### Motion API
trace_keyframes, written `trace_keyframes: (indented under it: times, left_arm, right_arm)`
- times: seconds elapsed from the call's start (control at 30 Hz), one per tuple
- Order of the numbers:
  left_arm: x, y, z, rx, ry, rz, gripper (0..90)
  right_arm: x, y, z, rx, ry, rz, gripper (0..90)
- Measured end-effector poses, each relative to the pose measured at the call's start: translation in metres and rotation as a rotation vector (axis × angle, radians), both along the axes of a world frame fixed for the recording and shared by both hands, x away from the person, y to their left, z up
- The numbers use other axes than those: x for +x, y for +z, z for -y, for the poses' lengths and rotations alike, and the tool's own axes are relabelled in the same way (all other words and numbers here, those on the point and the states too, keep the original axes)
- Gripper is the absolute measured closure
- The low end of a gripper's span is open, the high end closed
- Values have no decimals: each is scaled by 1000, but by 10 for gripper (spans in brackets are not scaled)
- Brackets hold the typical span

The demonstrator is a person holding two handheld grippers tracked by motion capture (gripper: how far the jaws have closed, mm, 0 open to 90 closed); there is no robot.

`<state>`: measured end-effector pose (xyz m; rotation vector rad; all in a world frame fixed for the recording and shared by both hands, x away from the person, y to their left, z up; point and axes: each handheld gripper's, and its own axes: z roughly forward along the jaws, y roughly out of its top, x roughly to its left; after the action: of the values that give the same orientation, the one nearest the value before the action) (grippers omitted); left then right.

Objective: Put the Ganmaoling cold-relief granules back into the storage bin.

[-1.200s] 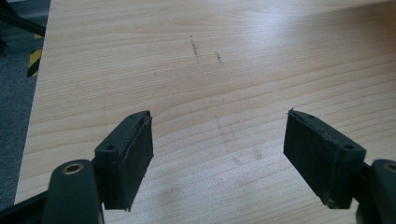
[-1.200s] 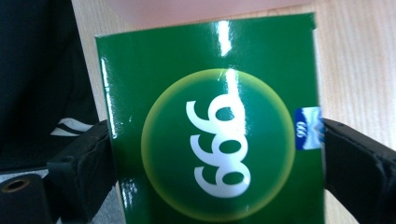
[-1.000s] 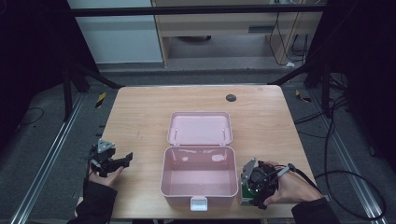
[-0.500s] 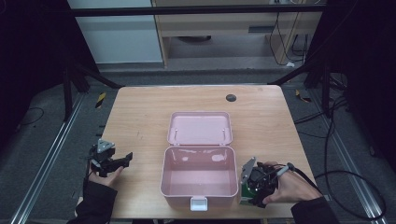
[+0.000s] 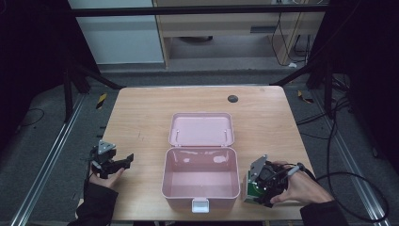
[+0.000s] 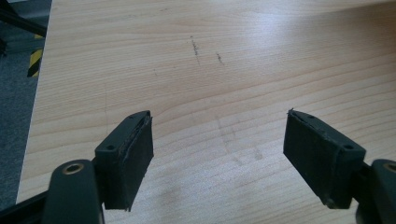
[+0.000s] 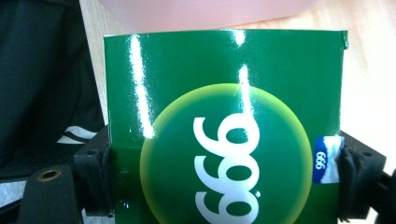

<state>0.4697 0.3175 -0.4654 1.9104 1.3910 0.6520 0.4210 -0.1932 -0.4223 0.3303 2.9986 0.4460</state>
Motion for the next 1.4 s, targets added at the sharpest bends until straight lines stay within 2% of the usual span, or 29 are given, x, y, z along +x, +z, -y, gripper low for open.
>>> trace_keyframes:
  times: [0.13, 0.23, 0.27, 0.3, 0.4, 0.53, 0.6, 0.63, 0.83, 1.13, 1.4]
  left_arm:
    - [0, 0, 0, 0, 0, -1, 235]
    - [0, 0, 0, 1, -1, -1, 235]
    - [0, 0, 0, 1, -1, -1, 235]
    - [0, 0, 0, 1, -1, -1, 235]
    - [0, 0, 0, 1, -1, -2, 235]
    - [0, 0, 0, -1, -1, -3, 235]
    - [0, 0, 0, -1, -2, -3, 235]
    - [0, 0, 0, -1, -2, -4, 235]
    - [0, 0, 0, -2, -3, -5, 235]
    - [0, 0, 0, -2, -3, -5, 235]
    - [0, 0, -1, -2, 0, -3, 236]
  right_arm:
    - [-1, 12, 7, 15, -24, 17, 165]
    - [0, 27, 13, 52, -35, 47, 165]
    - [0, 27, 13, 52, -35, 47, 165]
    - [0, 35, 15, 69, -39, 63, 165]
    - [1, 44, 17, 74, -47, 71, 165]
    - [1, 65, 20, 98, -52, 103, 165]
    - [1, 69, 20, 101, -53, 107, 165]
    - [1, 78, 20, 108, -52, 116, 164]
    - [1, 98, 16, 124, -56, 148, 164]
    - [-1, 126, 6, 144, -31, 177, 164]
    - [-1, 140, -11, 140, 4, 177, 164]
